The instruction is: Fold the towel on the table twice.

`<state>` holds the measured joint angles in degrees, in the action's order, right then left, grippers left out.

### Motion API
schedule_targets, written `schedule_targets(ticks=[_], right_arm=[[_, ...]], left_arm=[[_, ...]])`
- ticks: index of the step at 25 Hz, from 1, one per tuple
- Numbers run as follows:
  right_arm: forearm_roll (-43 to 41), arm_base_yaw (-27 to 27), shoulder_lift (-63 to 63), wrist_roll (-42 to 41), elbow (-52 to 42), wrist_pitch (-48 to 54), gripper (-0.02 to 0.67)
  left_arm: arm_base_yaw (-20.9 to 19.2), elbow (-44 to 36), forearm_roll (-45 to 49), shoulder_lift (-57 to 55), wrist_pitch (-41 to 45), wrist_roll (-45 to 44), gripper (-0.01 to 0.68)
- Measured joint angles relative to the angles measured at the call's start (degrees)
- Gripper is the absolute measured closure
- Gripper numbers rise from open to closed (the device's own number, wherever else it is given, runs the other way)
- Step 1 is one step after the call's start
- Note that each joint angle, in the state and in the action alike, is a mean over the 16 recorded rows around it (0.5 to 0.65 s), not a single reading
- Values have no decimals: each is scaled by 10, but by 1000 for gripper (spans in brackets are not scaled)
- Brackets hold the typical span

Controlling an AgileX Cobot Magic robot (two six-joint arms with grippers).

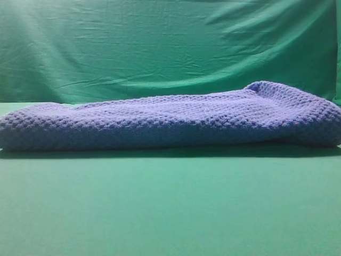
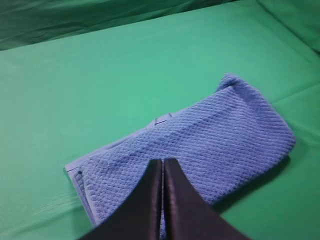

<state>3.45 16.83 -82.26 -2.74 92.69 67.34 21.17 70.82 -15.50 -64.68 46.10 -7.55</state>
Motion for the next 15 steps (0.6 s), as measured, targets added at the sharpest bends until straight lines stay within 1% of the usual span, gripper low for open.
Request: schedule_targets(ticks=[6,15], right_arm=[[0,4,145,-10,-119,-44,649],[3,7,377,-26,-347,-152,649]], left_arm=[[0,-89,-47,131,9,-49,673],[0,-273,-72,350,-39,-56,673]])
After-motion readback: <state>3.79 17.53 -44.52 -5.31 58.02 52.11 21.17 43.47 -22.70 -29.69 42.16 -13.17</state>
